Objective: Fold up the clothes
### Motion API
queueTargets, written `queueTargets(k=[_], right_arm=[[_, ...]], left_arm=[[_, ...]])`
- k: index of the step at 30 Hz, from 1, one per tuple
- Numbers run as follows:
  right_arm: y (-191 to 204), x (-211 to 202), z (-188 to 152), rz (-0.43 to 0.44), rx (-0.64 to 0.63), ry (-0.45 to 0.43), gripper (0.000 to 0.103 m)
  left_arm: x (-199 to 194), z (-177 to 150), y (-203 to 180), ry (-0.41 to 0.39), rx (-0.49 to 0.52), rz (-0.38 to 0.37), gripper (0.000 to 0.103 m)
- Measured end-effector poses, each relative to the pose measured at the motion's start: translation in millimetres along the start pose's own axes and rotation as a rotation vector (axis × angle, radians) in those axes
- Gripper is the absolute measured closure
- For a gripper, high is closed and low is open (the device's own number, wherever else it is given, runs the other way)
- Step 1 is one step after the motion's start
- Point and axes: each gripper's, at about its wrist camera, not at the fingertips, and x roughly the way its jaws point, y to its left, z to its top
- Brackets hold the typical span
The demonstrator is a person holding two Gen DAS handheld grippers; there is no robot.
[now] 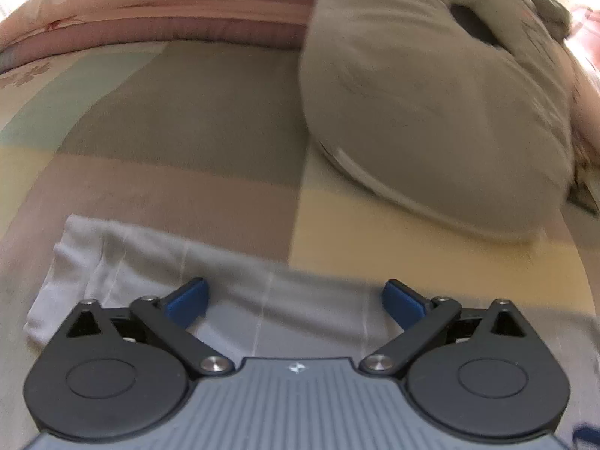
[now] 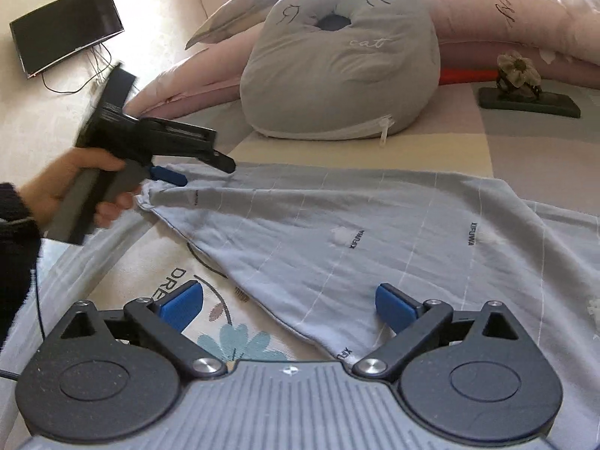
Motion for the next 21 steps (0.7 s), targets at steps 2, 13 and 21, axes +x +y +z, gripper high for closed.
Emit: queueTargets(k=[2,13,21], right_arm=[[1.0,-0.3,-0.4,0.003,-0.008,-0.003,0.003],[4.3,-6.8,1.2,0.028,-0.023,-0.032,0.000],[3.4,-6.1,1.7,0.015,-0.030,-0.039,0.000]], left_arm=[[7.7,3.3,-3.5,-0.033,0.017,0.040,0.002],[-58.8,-18.7,-45.2,0.076,0.110,-0.230,0.003],[-7.3,-12.3,-56.0,0.059,0.044,-0.158,0.001]])
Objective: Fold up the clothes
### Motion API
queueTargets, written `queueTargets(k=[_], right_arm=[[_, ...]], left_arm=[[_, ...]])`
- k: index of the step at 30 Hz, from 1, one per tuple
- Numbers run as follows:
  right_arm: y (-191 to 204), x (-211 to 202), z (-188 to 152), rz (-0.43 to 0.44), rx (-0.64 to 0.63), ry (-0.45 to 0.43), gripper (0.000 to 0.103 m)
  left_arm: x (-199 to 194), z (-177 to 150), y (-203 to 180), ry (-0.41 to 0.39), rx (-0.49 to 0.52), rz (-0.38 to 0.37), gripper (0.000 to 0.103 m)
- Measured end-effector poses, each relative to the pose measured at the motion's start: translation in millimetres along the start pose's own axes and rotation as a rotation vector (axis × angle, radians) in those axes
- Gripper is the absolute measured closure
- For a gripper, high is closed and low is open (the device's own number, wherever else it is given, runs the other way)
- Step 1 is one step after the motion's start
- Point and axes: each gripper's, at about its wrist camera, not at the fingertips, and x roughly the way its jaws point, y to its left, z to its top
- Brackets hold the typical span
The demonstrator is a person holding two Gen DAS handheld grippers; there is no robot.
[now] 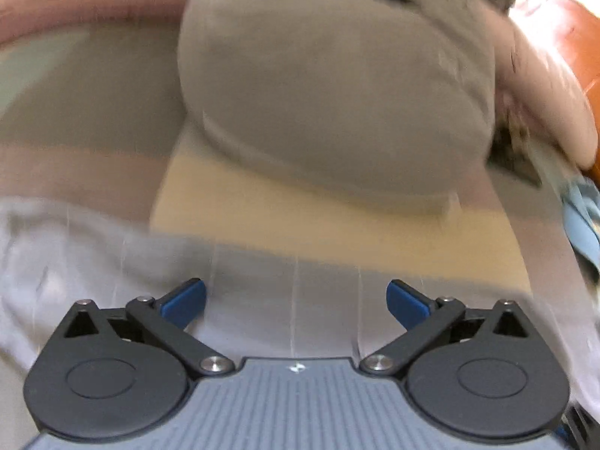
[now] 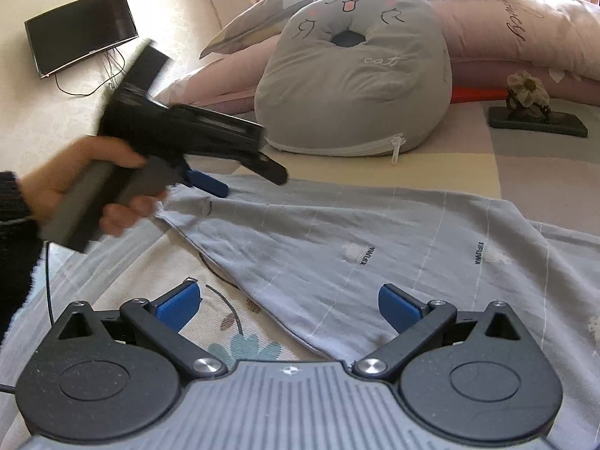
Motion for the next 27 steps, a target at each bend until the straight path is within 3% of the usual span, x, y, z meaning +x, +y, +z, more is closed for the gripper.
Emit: queueTargets(k=[4,8,11,14,19,22,27], right_arm=[[-1.4,-0.3,0.4,0.002,0.004,-0.009,0.000],[-1.7,-1.6,0.2,0.004,0.005,-0.020,0.000],[-2.2,-2.6,0.3,0.007,0.006,-0.027,0.000],[-2.0,-2.1,0.9,0.004,0.006,-0.026,0.000],[-2.3,-1.7,1.6,-0.002,0.001,-0.027,0.000],[-4.9,-2.0,2.7,-0.009,-0.004,-0.013,0.000],[-13.2,-9.2,9.7,-0.052,-0.025,0.056,0.000]], left_arm=[[10.9,11.9,6.3,-0.063,-0.023,0.026,0.002],[-16.8,3.9,-0.1,-0.093,0.023,0.018,0.002],[-48.7,-19.5,-6.9,-0.148,0.110,-0.021,0.001],[-60.6,-45.8,-10.1,-0.168,0.191,0.012,0.001],[-42.1,-72.6,1.6,-0.075,0.233,0.171,0.000],[-55.6,-86.3,16.7,-0.086,0.188,0.171,0.000],[-74.3,-79.8,17.8,-0.018,0.152,0.190,0.002]])
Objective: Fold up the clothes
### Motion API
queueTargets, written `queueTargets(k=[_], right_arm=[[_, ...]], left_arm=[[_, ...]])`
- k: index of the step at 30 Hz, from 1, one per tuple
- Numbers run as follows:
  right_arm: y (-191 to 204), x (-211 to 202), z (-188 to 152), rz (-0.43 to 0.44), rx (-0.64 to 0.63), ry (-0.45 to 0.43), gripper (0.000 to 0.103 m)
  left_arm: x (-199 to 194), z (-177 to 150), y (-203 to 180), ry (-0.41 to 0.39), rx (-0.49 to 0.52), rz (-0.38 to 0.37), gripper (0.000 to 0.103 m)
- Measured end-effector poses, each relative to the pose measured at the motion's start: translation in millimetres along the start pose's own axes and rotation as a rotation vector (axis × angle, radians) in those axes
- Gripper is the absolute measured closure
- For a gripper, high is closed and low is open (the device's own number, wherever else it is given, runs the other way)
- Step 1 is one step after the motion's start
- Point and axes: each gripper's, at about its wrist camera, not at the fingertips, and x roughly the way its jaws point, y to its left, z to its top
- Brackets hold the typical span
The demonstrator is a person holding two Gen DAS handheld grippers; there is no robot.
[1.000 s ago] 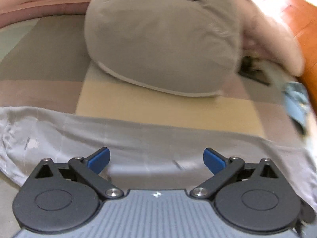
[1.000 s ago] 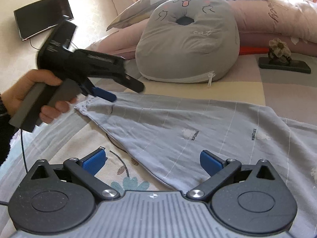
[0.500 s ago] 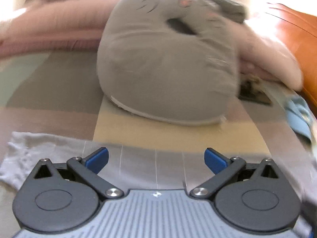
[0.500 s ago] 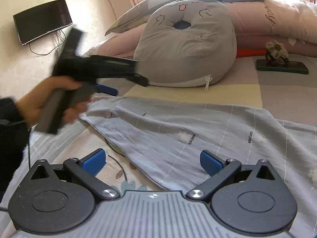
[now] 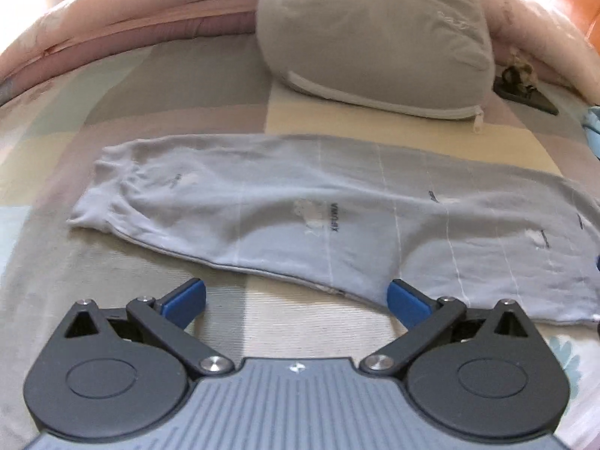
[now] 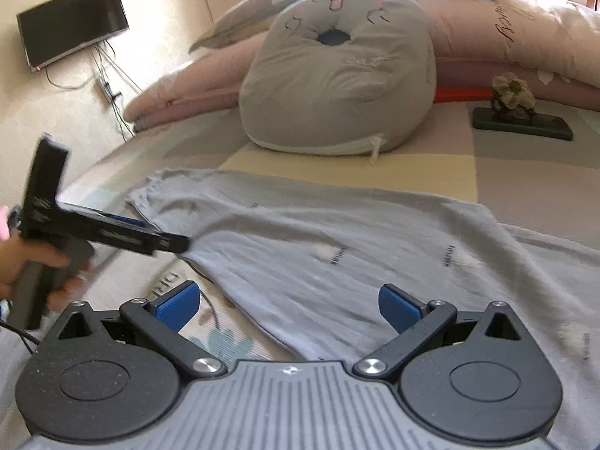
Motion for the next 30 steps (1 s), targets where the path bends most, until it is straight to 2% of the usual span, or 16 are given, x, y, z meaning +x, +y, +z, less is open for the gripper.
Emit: queueTargets(k=[2,4,7,10,12,13,14,17,19,20,21,23,26,30], right_arm=[[-2.4,-6.2,2.3,-0.043,-0.036,0.038,0.000],[-9.7,-16.5,3.6,-0.124,-0.062,0.043,0.000],[-26.0,-31.9,5.2,-0.238,-0.061,0.038,0.000],[-55.1,-46.1,6.0,-0.319,0.041,0.014,0.000],[-74.5,-55.6,6.6,-0.374,0.109,-0.002,0.000],[-84.6,-59.5,6.0,-0.398,0.157,-0.014,0.000],[-92.1,-62.2,4.5,-0.411,0.193,-0.025,0.000],[-106.5,-69.8,1.2,-0.425,0.268,-0.060,0.000],[-106.2,-69.3,1.6,-0.418,0.270,-0.065,0.000],[-105.4,-68.6,2.0,-0.414,0.269,-0.065,0.000],[-104.6,-67.9,2.4,-0.409,0.267,-0.066,0.000],[-103.1,-66.4,3.1,-0.401,0.264,-0.067,0.000],[-99.5,-63.2,5.4,-0.383,0.247,-0.064,0.000],[-95.2,-64.6,6.3,-0.363,0.244,-0.078,0.000]], left_arm=[[-10.5,9.1,-10.0,-0.069,0.047,-0.017,0.001],[-17.9,17.8,-23.1,-0.121,0.060,-0.076,0.001],[-12.1,24.8,-45.4,-0.125,0.061,-0.189,0.001],[2.8,18.7,-65.3,-0.097,0.118,-0.180,0.001],[19.8,11.0,-66.6,0.003,0.117,-0.111,0.001],[22.7,8.3,-65.6,0.009,0.124,-0.092,0.001],[19.0,11.0,-65.0,0.002,0.115,-0.106,0.001],[7.6,19.4,-63.3,-0.021,0.087,-0.154,0.001],[-2.1,31.5,-64.0,-0.074,0.053,-0.227,0.001],[-2.6,37.8,-64.7,-0.081,0.037,-0.238,0.001],[-2.2,44.2,-65.5,-0.085,0.021,-0.250,0.001],[13.0,54.8,-65.8,-0.039,-0.019,-0.292,0.001],[43.8,63.5,-56.6,0.024,-0.109,-0.282,0.001],[65.4,71.0,-51.6,-0.046,-0.134,-0.249,0.001]])
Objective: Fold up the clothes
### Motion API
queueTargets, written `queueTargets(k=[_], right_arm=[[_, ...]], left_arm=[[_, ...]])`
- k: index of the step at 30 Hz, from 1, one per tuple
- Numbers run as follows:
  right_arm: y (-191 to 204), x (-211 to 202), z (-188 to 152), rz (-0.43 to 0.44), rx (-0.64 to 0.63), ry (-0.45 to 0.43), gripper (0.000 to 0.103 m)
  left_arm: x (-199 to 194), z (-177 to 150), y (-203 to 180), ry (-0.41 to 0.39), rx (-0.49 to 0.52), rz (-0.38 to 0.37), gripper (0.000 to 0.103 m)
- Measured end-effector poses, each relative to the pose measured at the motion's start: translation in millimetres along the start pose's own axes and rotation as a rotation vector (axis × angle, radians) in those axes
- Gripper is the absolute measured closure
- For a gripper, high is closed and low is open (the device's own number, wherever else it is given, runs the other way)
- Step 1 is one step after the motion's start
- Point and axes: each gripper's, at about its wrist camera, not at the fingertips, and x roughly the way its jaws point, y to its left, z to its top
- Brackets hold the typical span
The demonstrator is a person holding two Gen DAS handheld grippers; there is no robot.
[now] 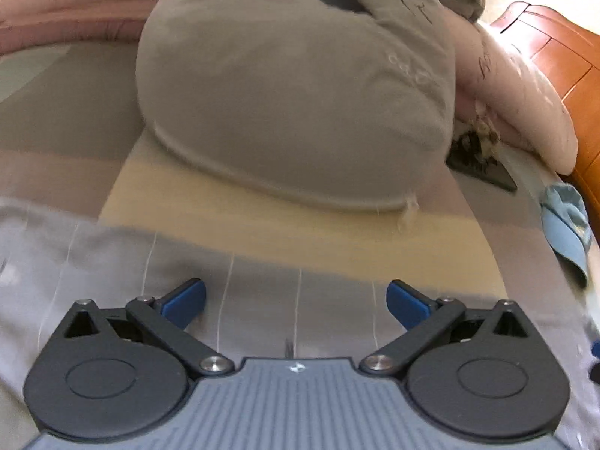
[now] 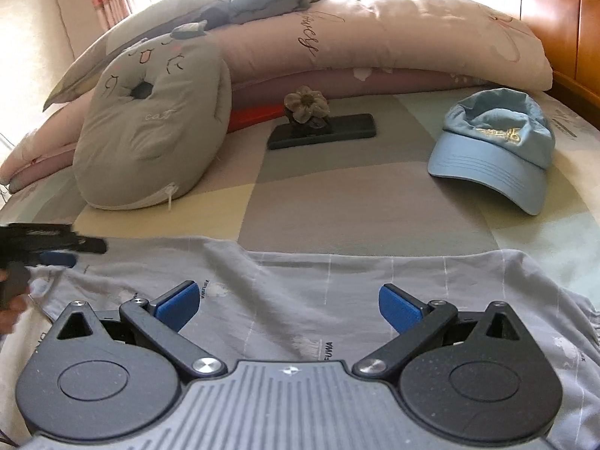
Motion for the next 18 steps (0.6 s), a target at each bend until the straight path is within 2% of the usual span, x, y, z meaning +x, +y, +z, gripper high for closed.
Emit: queueTargets(k=[5,7,8,10,12,15,18], right_arm=[[-2.6,-0.8,1.2,0.011,0.016,-0.009,0.000],[-2.7,-1.3,1.3,0.016,0.020,-0.013,0.000],[-2.7,-1.5,1.4,0.019,0.022,-0.015,0.000],[-1.2,-1.5,1.2,0.029,0.021,-0.016,0.000],[1.1,-1.4,1.1,0.036,0.016,-0.016,0.000],[4.1,-1.7,0.6,0.042,0.004,-0.019,0.000],[2.6,-1.0,0.2,0.044,0.014,-0.022,0.000]], left_arm=[[-6.5,9.4,-9.3,-0.015,0.013,0.042,0.002],[-27.7,2.1,-10.9,-0.051,0.018,-0.024,0.001],[-37.3,-4.8,-10.9,-0.053,0.021,-0.086,0.001],[-44.7,-19.0,-10.2,-0.021,0.034,-0.190,0.001],[-42.8,-31.3,-7.0,0.018,0.028,-0.212,0.001],[-42.7,-45.2,12.6,0.056,0.015,-0.136,0.001],[-64.3,-41.4,38.7,0.054,-0.053,-0.126,0.001]])
